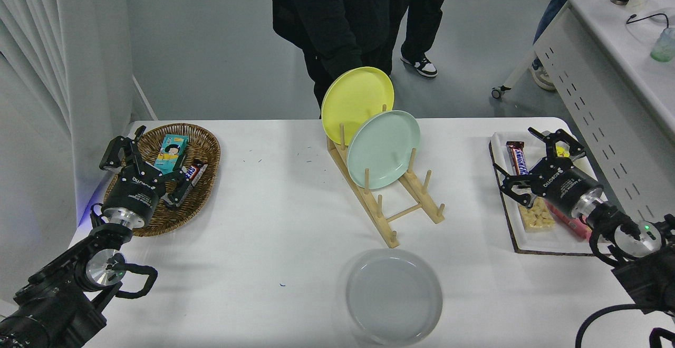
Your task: Place the plate on the table
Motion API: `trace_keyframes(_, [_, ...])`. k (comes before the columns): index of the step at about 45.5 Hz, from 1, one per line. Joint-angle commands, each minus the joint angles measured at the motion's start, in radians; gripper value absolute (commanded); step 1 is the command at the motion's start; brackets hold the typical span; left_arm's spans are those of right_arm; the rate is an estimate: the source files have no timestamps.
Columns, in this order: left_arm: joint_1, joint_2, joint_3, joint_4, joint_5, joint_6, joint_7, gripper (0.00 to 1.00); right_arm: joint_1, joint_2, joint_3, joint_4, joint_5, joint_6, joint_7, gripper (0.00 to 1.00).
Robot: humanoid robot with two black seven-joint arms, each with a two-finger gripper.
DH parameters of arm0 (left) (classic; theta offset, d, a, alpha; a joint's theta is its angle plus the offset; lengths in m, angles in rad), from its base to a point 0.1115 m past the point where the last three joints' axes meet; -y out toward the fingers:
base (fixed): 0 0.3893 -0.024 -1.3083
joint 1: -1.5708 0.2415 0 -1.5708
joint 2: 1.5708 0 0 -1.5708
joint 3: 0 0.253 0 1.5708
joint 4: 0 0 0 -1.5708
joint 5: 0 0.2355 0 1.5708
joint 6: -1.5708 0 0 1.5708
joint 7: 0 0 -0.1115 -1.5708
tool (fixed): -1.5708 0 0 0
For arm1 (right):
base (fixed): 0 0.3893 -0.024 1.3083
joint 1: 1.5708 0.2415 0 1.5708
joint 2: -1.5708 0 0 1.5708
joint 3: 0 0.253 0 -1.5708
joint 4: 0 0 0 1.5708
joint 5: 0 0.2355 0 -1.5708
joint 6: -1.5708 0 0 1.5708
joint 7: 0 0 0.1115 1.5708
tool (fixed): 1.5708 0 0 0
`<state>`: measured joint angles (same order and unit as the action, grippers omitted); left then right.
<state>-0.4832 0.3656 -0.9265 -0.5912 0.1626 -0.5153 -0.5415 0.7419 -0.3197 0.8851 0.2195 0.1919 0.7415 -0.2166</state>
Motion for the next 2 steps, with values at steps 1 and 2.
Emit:
trace_keyframes(1, [0.000, 0.001, 0.000, -0.001, 0.000, 0.000, 0.000, 0.98, 0.010, -0.004, -0.011, -0.006, 0.000, 0.001, -0.001, 1.00])
trace_keyframes(2, [0.000, 0.001, 0.000, -0.001, 0.000, 0.000, 0.000, 0.98, 0.010, -0.004, -0.012, -0.006, 0.000, 0.001, 0.000, 1.00])
